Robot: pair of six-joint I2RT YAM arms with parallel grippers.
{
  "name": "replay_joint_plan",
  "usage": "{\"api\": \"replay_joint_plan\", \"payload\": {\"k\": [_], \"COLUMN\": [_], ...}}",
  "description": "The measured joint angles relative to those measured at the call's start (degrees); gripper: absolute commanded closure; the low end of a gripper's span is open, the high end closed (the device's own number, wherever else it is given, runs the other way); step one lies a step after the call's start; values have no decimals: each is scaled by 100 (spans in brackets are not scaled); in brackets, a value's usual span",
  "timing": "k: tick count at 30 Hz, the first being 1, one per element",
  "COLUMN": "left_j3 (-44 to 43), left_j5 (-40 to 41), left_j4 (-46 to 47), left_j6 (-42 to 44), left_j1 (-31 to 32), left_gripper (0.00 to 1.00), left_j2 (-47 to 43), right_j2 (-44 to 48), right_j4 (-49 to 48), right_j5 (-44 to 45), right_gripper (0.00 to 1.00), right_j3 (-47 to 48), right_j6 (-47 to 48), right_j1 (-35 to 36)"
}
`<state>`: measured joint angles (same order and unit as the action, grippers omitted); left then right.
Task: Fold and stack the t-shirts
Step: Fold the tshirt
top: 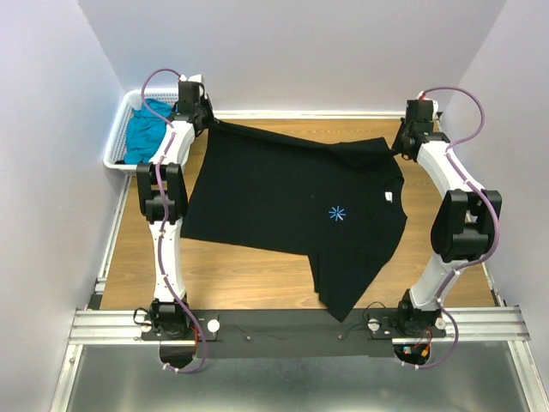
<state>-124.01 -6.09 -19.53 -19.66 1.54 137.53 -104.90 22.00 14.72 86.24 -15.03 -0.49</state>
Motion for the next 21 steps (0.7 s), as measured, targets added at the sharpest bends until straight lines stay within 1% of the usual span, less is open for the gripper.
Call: {"api": "replay_joint_plan", "payload": {"k": [4,12,21], "left_j3": [61,116,505], "left_j5": [0,-2,11], "left_j4": [-9,-7,-35], "left_j6": [44,107,129], "left_j1": [-31,-146,-170], "left_gripper": [100,100,100], "left_j2": [0,-2,-7], "right_j2": [262,1001,1615], "right_j4": [282,540,708], "right_j5": [-24,-90,-256], "right_gripper": [99,99,99], "right_j3": [-258,-896,-1801], "right_j6": [-275,-686,-1060], "right_j1": [81,216,339]}}
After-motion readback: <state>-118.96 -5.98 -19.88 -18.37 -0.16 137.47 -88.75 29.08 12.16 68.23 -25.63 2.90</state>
